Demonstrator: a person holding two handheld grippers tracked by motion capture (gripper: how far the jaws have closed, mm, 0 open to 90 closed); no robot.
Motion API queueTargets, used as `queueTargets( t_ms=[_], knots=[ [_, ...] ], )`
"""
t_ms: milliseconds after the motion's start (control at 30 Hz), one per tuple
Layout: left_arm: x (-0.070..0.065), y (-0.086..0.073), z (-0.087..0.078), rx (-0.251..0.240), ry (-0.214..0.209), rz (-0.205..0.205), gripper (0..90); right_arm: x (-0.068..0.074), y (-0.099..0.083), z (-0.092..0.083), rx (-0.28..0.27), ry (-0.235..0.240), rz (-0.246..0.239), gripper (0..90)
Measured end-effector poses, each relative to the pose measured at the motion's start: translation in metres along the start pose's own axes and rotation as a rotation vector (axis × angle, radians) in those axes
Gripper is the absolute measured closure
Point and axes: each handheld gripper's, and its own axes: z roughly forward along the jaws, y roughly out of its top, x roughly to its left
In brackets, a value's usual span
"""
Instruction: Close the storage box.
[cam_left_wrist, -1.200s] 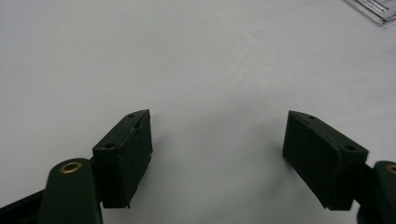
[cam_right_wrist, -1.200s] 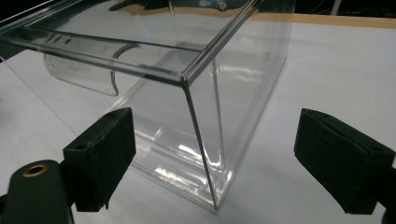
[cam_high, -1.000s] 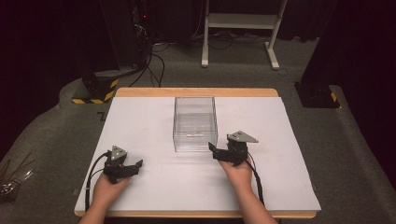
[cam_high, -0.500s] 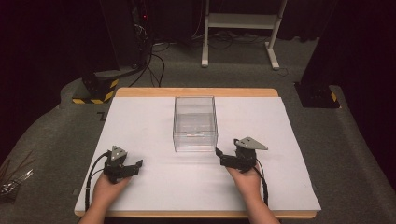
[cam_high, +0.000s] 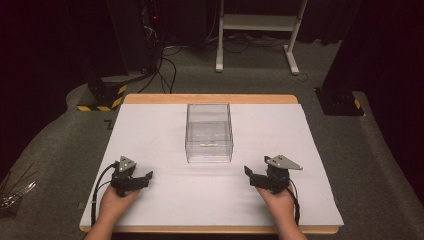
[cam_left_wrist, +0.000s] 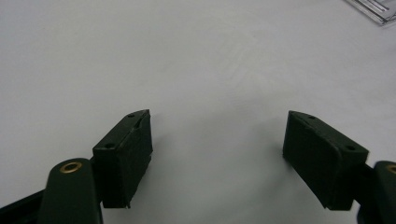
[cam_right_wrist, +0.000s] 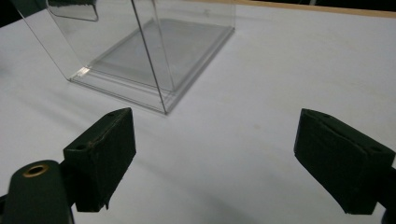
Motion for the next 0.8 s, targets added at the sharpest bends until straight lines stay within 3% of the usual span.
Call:
queueTargets(
  t_ms=[167,333,467,567,633,800],
  knots=[
    [0.000,0.000,0.000,0.000,-0.001,-0.002,24.0,-0.014,-0.008,-0.010,0.029,-0.030,0.000,12.7],
    [0.000,0.000,0.000,0.000,-0.001,-0.002,24.0,-0.027,-0.019,-0.013,0.097,-0.069,0.000,12.6],
    [0.000,0.000,0.000,0.000,0.000,0.000,24.0,-0.030,-0.027,-0.006,0.176,-0.093,-0.006,11.7],
    [0.000,0.000,0.000,0.000,0.000,0.000,24.0,-0.029,-0.027,0.003,0.266,-0.115,-0.016,10.6],
    [0.000,0.000,0.000,-0.001,0.000,-0.001,24.0,-0.026,-0.027,0.005,0.279,-0.131,-0.047,10.4],
    [0.000,0.000,0.000,-0.001,0.001,0.000,24.0,-0.025,-0.028,0.005,0.274,-0.138,-0.048,10.9]
  ],
)
